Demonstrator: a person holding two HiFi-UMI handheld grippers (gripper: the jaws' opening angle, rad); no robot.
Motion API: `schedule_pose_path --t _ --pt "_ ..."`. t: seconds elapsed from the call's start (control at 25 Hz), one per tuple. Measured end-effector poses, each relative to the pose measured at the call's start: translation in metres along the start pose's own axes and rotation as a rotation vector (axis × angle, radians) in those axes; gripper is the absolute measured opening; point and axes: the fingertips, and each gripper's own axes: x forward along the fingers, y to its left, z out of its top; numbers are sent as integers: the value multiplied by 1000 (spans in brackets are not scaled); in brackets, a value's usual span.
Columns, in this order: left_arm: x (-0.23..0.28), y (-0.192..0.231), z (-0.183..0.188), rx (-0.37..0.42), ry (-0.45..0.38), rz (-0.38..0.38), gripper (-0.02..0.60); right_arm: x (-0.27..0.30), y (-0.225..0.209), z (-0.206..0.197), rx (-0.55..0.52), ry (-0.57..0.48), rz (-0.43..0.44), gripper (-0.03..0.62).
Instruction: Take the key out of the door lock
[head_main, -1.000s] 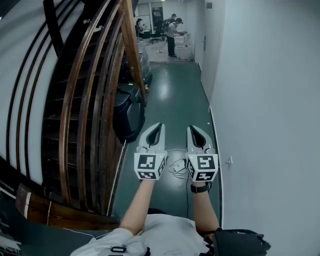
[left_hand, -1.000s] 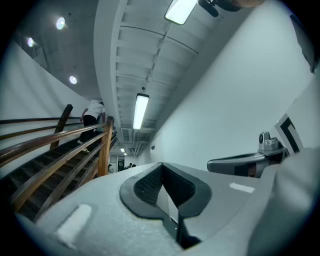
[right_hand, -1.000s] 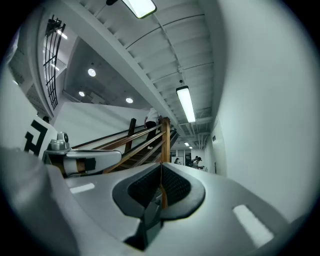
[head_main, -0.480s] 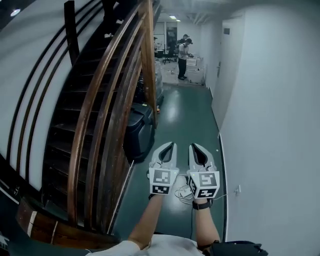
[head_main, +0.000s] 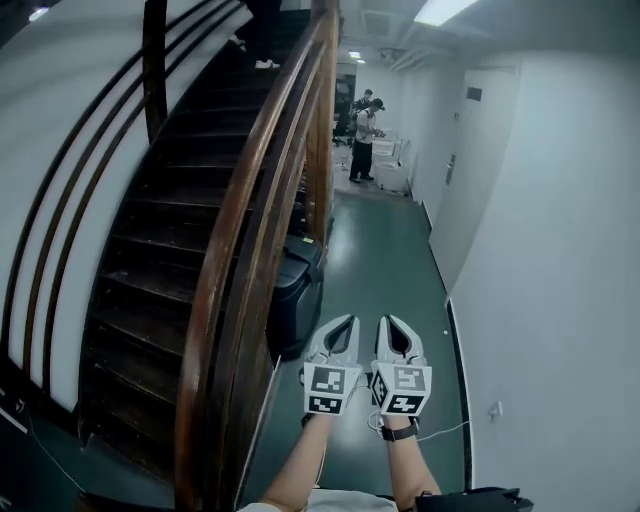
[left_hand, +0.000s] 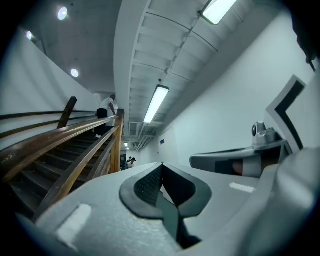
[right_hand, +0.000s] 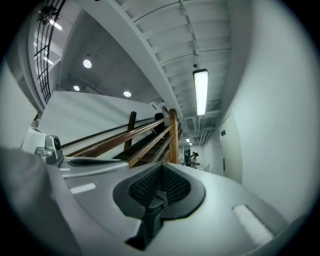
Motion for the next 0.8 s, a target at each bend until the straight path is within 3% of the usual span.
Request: schedule_pose_path --t 0.24,0.44,0.64,0.8 --pt "21 52 -41 -131 76 -3 -7 55 36 -23 12 102 20 -7" --pt "53 78 -50 -40 67 -5 -8 98 31 -40 13 118 24 -8" --pt "96 92 -75 -65 56 9 -7 140 -4 -71 52 165 6 0" --pt "154 112 -92 -95 63 44 -6 191 -43 -77 46 141 9 0"
